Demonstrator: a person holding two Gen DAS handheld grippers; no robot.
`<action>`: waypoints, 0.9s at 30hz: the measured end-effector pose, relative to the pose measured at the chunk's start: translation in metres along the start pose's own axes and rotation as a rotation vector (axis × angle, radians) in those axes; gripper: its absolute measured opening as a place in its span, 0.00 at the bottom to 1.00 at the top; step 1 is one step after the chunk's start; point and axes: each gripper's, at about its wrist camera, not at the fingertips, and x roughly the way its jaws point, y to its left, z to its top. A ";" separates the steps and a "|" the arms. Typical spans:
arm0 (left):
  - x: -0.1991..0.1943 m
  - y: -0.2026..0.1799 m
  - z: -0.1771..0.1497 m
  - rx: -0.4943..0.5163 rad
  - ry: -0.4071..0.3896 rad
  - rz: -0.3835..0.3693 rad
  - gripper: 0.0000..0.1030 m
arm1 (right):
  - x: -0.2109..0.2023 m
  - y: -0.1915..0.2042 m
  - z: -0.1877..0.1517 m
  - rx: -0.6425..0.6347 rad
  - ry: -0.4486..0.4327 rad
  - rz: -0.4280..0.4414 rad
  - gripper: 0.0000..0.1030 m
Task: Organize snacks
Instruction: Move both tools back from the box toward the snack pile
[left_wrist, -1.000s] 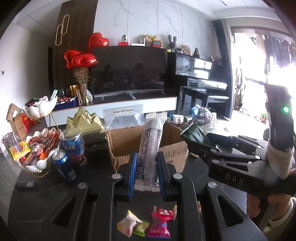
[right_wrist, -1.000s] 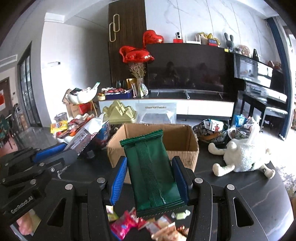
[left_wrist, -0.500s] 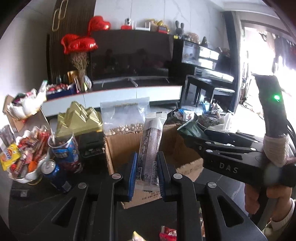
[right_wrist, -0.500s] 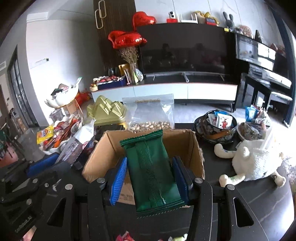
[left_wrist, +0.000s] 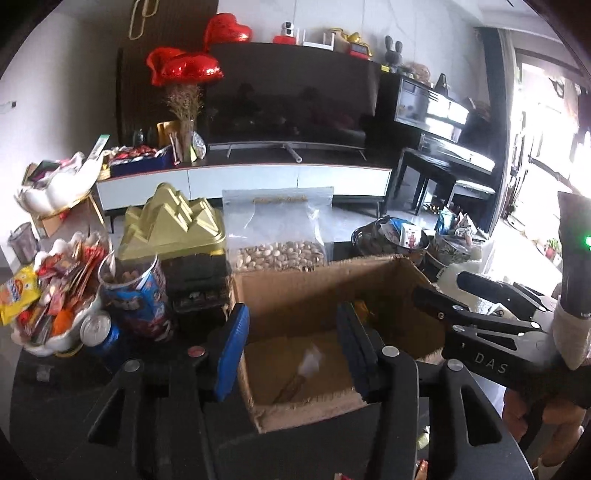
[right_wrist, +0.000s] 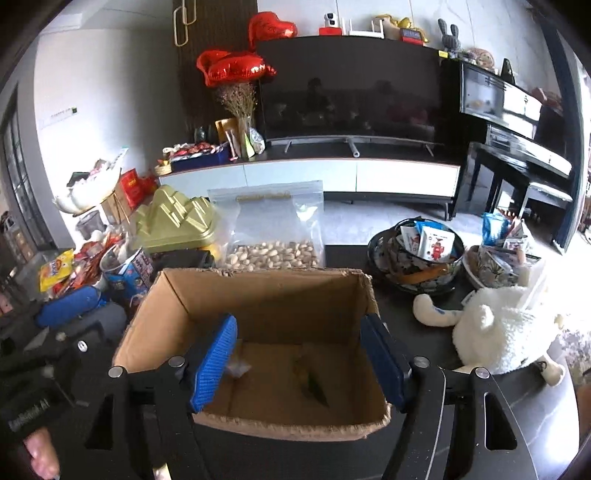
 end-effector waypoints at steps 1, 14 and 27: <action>-0.005 0.000 -0.004 0.002 0.004 0.003 0.50 | -0.006 0.002 -0.003 -0.008 -0.011 -0.007 0.68; -0.080 -0.015 -0.048 0.053 -0.021 -0.009 0.56 | -0.095 0.029 -0.055 -0.117 -0.115 0.033 0.68; -0.144 -0.043 -0.101 0.119 -0.090 0.006 0.65 | -0.154 0.028 -0.109 -0.102 -0.132 0.066 0.73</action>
